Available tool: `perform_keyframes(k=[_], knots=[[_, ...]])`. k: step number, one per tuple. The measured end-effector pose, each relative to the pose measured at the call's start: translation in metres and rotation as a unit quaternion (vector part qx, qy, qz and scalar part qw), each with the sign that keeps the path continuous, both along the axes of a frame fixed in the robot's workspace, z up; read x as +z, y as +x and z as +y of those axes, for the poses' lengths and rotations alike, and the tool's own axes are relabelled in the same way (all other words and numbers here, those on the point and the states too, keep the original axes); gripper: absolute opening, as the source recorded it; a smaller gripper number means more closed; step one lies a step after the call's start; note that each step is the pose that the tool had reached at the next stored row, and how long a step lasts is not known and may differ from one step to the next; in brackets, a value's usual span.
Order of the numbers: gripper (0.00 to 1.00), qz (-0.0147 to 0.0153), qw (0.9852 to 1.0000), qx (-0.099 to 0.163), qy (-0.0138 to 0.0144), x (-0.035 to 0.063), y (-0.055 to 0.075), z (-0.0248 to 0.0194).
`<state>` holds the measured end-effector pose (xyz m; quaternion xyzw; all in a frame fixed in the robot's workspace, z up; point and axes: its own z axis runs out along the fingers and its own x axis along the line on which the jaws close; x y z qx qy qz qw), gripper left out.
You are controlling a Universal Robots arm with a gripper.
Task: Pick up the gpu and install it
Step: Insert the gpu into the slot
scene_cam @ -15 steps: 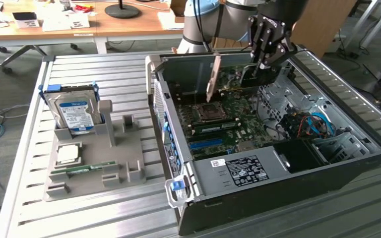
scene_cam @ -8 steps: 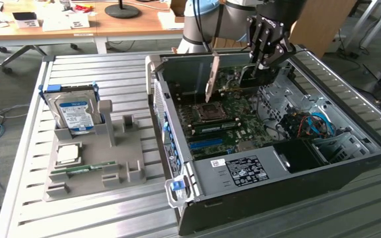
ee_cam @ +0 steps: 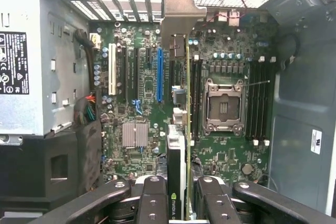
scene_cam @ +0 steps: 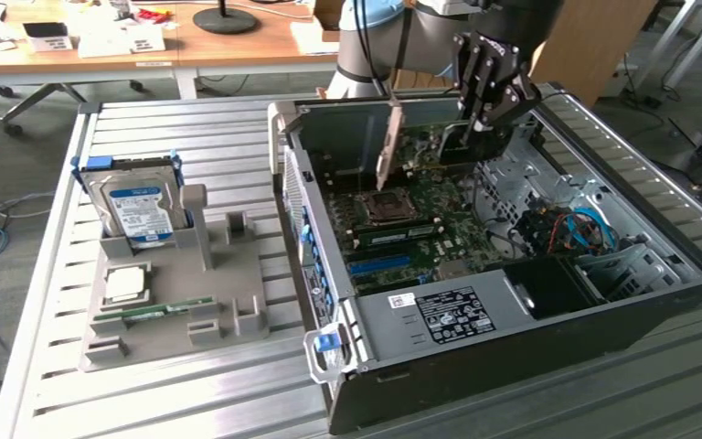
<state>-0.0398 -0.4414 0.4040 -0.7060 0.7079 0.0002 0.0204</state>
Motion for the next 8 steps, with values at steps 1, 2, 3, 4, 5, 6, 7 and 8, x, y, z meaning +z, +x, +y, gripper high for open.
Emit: perform_keyframes(k=[1,2,3,4,5,6,7,8], knots=[[0.27,0.0,1.0,-0.003,0.0,-0.0003,-0.0001,-0.0001],[0.27,-0.0001,1.0,-0.006,0.0001,-0.0008,-0.0005,-0.0001],[0.27,0.0,1.0,-0.008,0.0001,-0.0013,-0.0011,-0.0001],[0.27,-0.0001,0.9999,-0.011,0.0001,-0.0021,-0.0017,-0.0002],[0.27,0.0,0.9999,-0.013,0.0001,-0.0028,-0.0024,-0.0002],[0.27,0.0,0.9999,-0.016,0.0,-0.0033,-0.0031,-0.0001],[0.27,0.0,0.9999,-0.017,0.0,-0.0034,-0.0032,-0.0002],[0.27,0.0,0.9998,-0.017,0.0,-0.0034,-0.0032,-0.0002]])
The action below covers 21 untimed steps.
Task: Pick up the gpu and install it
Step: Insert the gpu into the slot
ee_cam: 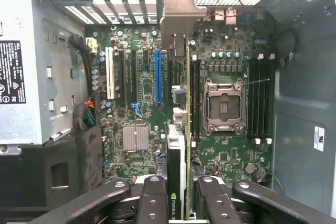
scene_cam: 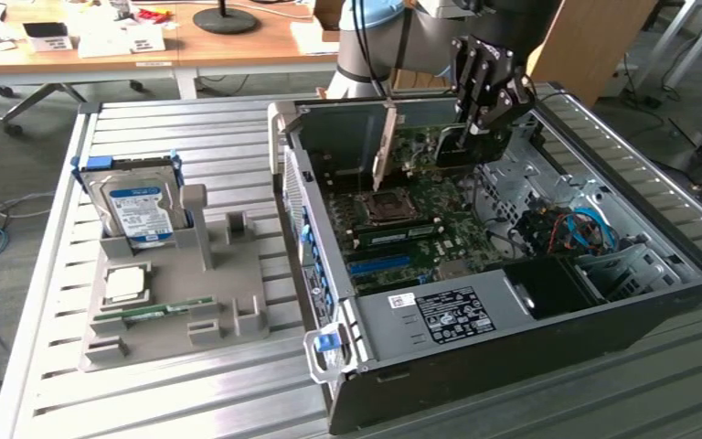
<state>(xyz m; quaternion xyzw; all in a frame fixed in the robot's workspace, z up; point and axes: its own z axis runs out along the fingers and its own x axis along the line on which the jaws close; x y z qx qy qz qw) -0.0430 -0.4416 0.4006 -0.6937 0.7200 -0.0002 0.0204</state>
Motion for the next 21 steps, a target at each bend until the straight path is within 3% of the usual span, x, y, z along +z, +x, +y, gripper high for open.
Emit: perform_keyframes(k=[6,21], knots=[[0.27,-0.0001,1.0,0.0,0.0003,-0.0012,0.0,0.0],[0.27,-0.0001,1.0,-0.002,0.0001,-0.0266,0.0,0.0]])
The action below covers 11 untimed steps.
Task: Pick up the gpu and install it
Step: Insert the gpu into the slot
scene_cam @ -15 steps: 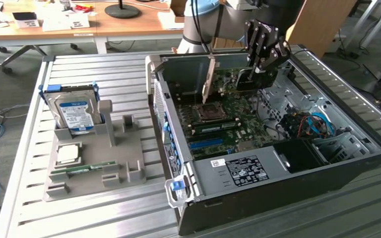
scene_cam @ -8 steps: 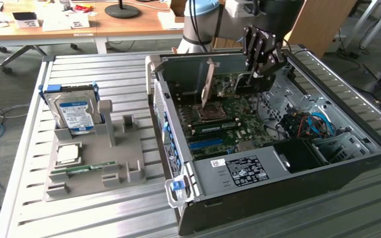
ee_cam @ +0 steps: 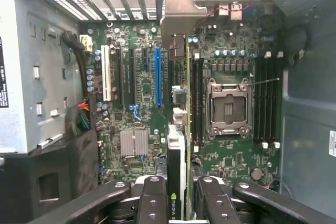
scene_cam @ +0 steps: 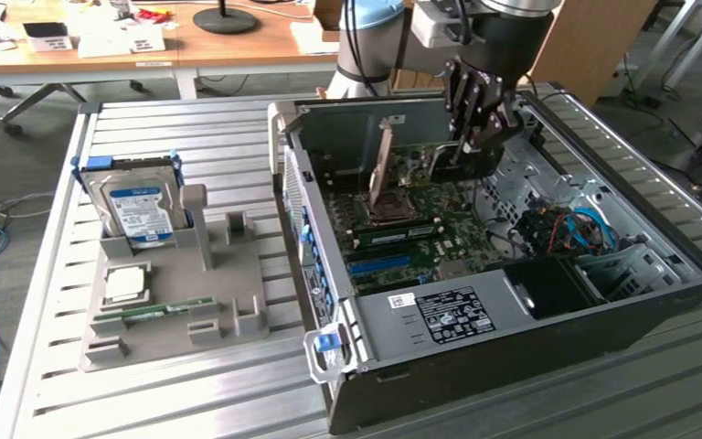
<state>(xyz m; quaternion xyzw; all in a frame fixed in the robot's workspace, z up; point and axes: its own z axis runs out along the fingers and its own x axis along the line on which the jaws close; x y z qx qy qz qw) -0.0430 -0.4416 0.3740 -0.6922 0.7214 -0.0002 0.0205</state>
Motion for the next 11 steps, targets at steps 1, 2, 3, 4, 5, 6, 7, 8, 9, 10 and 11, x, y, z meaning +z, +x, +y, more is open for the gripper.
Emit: perform_keyframes(k=[1,2,3,4,5,6,7,8,9,10,11], knots=[[0.27,0.0,1.0,0.0,0.0,-0.002,0.0,0.0],[0.27,0.0,1.0,0.0,0.0,-0.0038,0.0,-0.0001],[0.27,0.0,1.0,0.0,0.0,-0.0055,0.0,-0.0002],[0.27,0.0,1.0,-0.001,0.0,-0.0073,0.0,-0.0005],[0.27,0.0,1.0,-0.001,0.0,-0.0091,0.0,-0.0007],[0.27,0.0,1.0,-0.001,0.0,-0.0109,0.0,-0.0011],[0.27,0.0,1.0,-0.001,-0.0001,-0.0129,0.0,-0.0014],[0.27,0.0,1.0,-0.001,0.0,-0.0146,0.0,-0.0019],[0.27,0.0,1.0,-0.001,0.0,-0.0163,0.0,-0.0026],[0.27,0.0,1.0,-0.002,0.0,-0.018,0.0,-0.0035],[0.27,0.0,1.0,-0.002,0.0,-0.0198,-0.001,-0.0045]])
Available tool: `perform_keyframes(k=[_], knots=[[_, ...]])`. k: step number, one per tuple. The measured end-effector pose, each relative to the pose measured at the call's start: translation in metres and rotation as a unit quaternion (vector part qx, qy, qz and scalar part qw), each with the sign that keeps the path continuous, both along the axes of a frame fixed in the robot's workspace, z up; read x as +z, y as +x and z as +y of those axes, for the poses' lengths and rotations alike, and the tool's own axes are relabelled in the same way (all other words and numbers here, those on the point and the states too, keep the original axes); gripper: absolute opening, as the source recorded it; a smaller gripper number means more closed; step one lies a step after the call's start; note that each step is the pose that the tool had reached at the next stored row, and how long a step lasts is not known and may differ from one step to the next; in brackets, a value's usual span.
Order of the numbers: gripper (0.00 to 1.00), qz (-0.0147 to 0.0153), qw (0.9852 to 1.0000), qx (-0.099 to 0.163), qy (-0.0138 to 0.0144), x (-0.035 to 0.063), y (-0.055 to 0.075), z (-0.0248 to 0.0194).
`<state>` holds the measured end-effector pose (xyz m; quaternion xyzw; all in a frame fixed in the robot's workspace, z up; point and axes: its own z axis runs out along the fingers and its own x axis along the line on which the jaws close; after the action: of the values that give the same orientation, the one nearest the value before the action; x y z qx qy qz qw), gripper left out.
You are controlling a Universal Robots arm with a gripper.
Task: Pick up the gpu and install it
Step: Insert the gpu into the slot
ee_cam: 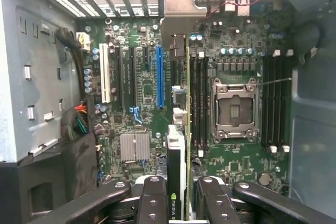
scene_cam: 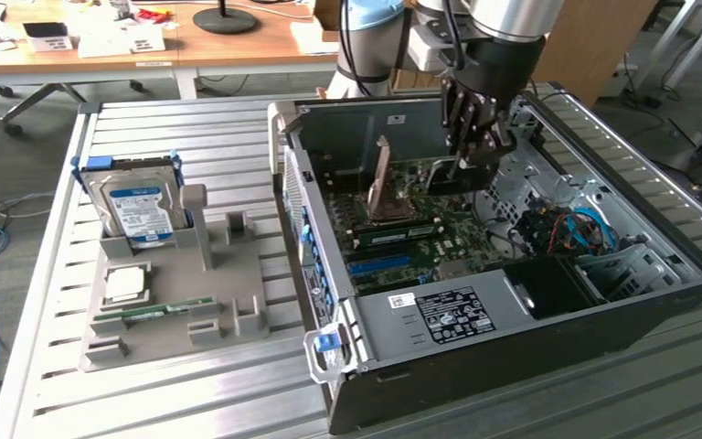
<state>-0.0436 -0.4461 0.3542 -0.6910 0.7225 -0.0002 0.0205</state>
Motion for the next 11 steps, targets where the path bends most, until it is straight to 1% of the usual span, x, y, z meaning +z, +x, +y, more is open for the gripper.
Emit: perform_keyframes(k=[6,11], knots=[[0.27,0.0,1.0,0.0,0.0003,-0.0087,-0.001,-0.0046],[0.27,0.0,1.0,-0.001,0.0002,-0.0177,-0.001,-0.0057]])
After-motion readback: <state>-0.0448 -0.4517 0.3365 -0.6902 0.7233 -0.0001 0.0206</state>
